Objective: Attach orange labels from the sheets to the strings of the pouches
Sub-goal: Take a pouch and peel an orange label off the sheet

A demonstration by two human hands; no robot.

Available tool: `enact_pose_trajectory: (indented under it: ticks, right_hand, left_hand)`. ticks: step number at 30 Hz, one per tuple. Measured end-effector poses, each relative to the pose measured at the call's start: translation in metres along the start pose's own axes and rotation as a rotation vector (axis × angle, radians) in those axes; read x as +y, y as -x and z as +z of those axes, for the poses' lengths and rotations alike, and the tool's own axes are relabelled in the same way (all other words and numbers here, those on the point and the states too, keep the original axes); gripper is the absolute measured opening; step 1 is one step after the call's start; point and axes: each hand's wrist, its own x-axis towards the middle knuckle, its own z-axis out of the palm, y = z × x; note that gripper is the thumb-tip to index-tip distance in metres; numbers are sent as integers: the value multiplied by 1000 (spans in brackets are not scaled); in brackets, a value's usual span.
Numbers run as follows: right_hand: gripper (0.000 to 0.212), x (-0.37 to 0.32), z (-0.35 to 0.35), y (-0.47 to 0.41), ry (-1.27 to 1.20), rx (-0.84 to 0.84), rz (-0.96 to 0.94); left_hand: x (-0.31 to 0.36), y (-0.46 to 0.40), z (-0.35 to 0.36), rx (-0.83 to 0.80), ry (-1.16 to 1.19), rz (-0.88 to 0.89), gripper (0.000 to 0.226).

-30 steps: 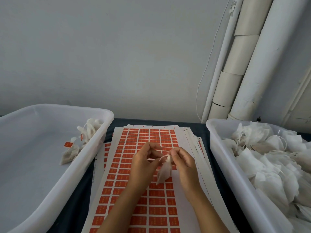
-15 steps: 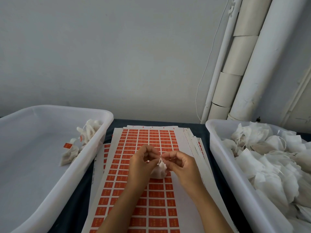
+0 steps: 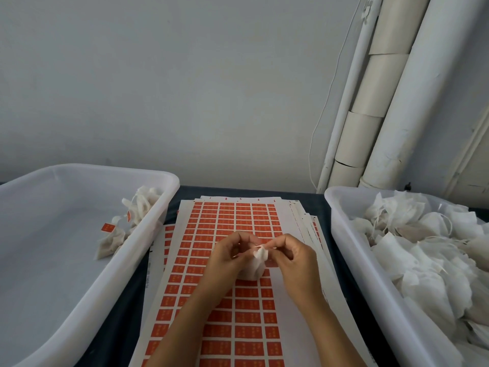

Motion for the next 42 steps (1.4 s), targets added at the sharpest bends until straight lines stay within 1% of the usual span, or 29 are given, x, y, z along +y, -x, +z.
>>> enact_pose_trajectory:
  ticks: [2,4,5,6,7,8,10,12,16,19,23,25,28,32,34,37,38,40,42]
  right_hand:
    - [20,-1,-2,0,13,39,-13]
    - [22,-3,-3,0,67,63,-45]
    - [22,-4,-2,1,98,70,-66]
    - [20,-4,-2,1,133,72,-95]
    - [17,-5,-2,1,168,68,-129]
    - [14,-5,-2,2,198,59,-164]
    - [8,-4,-3,2,251,36,-217]
    - [9,-4,-5,1,316,29,-262]
    - [10,-5,-4,2,437,32,-308]
    - [16,-7,-3,3,495,101,-324]
    - [25,-7,-10,1,479,151,-268]
    - [29,-6,-11,1,489,145,-253]
    - [28,-5,-11,0,501,147,-216]
    - [26,-2,-13,-2,460,181,-96]
    - [24,-1,-14,-2,436,184,-67]
    - [17,0,-13,-2,437,108,-91]
    - [20,0,-12,-2,447,58,-89]
    - [37,2,-10,0,461,-80,-104]
    - [42,1,-6,2,513,-219,-167]
  left_hand:
    - [-1,4,0,-97,-71,35,17]
    - [-3,7,6,-189,-218,70,30]
    - [-4,8,10,-206,-301,94,38]
    - [-5,9,15,-192,-374,122,43]
    - [-6,9,19,-156,-422,156,44]
    - [-6,8,22,-108,-441,189,40]
    - [-7,6,21,-19,-437,226,22]
    - [-10,4,17,20,-434,236,13]
    - [-7,4,14,86,-354,202,11]
    - [-5,3,16,119,-319,177,10]
    - [-2,3,17,175,-232,114,15]
    - [-1,3,17,154,-209,90,18]
    - [-2,4,12,108,-190,81,24]
    - [-1,3,12,31,-249,58,27]
    - [-2,3,14,13,-258,48,27]
    - [-6,3,13,32,-273,31,28]
    - [-7,2,12,31,-284,25,28]
    - [-9,1,9,13,-305,29,28]
    - [-10,0,6,-4,-312,53,27]
